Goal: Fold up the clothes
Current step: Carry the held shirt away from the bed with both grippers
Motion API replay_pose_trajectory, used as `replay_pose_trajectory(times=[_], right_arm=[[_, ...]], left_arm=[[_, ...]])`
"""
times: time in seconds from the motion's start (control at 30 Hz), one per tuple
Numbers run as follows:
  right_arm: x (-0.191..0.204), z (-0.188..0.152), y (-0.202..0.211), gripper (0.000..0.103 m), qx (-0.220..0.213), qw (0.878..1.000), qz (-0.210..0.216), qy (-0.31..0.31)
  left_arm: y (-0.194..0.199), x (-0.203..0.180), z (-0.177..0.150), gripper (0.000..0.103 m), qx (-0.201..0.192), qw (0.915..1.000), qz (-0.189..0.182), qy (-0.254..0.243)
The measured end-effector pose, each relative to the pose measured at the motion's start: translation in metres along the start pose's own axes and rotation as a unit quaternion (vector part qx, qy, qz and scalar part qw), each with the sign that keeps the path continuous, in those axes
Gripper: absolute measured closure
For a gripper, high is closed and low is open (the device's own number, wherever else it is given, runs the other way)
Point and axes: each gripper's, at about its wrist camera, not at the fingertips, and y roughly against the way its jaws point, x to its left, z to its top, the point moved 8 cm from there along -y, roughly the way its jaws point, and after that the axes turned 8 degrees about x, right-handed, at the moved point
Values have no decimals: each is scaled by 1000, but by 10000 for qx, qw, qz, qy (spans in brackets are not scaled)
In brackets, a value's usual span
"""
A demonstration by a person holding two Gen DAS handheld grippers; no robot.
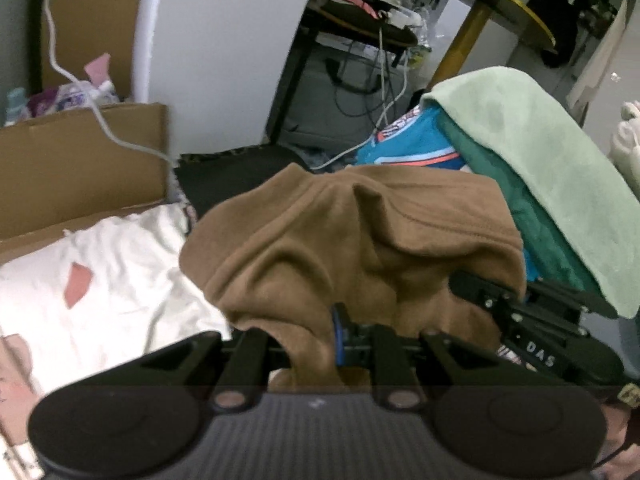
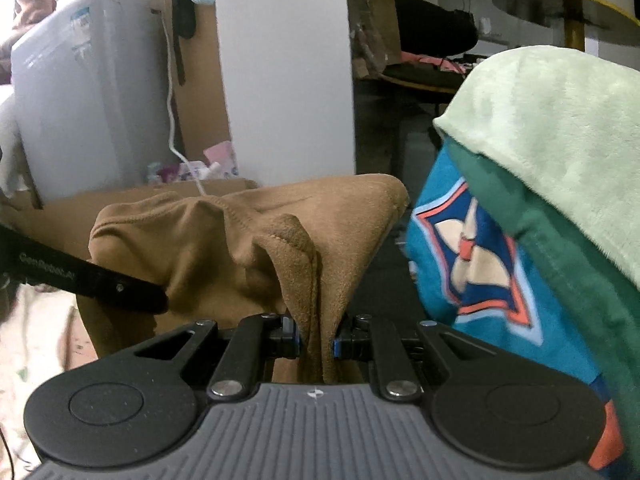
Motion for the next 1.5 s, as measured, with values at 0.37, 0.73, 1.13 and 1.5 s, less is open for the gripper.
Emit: replay_pose_trajectory(times=[0.37,0.73,1.13,1.5], right_arm=[[-41,70,-48,89,-470,9980,-431,21],[-45,102,-113,89,-534,9954,-691,407],[-46,114,-174,89,8,9960,-764,471],[-47,120,-222,88,375,9952,-696,570]], left_arm=[[-28,6,66,89,-249,9984,-494,-73],[-74,43,120,89,-115,9989,-377,235],[-117,69,148,89,212,9987,30,470],[-155,112,165,89,243,9961,230,820]])
